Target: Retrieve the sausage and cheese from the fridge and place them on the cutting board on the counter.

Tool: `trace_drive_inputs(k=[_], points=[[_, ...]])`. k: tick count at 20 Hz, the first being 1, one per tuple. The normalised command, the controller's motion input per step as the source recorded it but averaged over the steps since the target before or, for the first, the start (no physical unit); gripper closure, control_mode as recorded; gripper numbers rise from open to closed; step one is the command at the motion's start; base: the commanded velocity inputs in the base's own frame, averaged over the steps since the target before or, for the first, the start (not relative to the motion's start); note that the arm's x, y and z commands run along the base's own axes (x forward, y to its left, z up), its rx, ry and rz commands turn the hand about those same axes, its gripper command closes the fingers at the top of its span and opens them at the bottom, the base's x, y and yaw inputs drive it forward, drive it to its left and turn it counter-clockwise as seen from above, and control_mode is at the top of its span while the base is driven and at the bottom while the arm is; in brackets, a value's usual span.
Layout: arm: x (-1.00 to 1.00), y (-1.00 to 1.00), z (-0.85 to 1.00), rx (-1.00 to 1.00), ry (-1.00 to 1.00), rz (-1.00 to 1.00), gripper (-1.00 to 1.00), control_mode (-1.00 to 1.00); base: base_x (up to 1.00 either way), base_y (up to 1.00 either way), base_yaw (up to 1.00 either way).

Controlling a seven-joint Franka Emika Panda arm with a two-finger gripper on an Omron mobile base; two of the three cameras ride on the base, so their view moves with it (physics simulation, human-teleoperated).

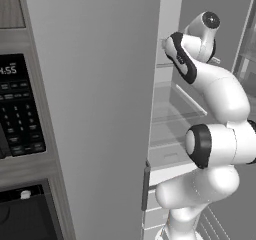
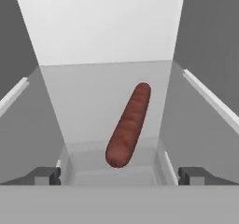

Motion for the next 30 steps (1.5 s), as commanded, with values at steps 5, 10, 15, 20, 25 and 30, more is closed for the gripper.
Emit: trace_drive_inputs(k=[5, 10, 15, 20, 25, 30], points=[[0.64, 0.0, 0.03, 0.0, 0.08, 0.0, -1.0, -1.0, 0.0, 0.0, 0.0], [0.29, -0.01, 0.0, 0.0, 0.1, 0.0, -1.0, -1.0, 0.0, 0.0, 0.0], [0.06, -0.15, -0.01, 0.0, 0.07, 0.0, -1.0, -1.0, 0.0, 0.0, 0.0], [0.0, -0.06, -0.15, 0.0, 0.03, 0.0, -1.0, -1.0, 0.0, 0.0, 0.0], [0.01, 0.0, -0.27, 0.0, 0.03, 0.0, -1.0, -1.0, 0.0, 0.0, 0.0], [0.14, 0.0, -0.18, 0.0, 0.02, 0.0, -1.0, -1.0, 0.0, 0.0, 0.0]])
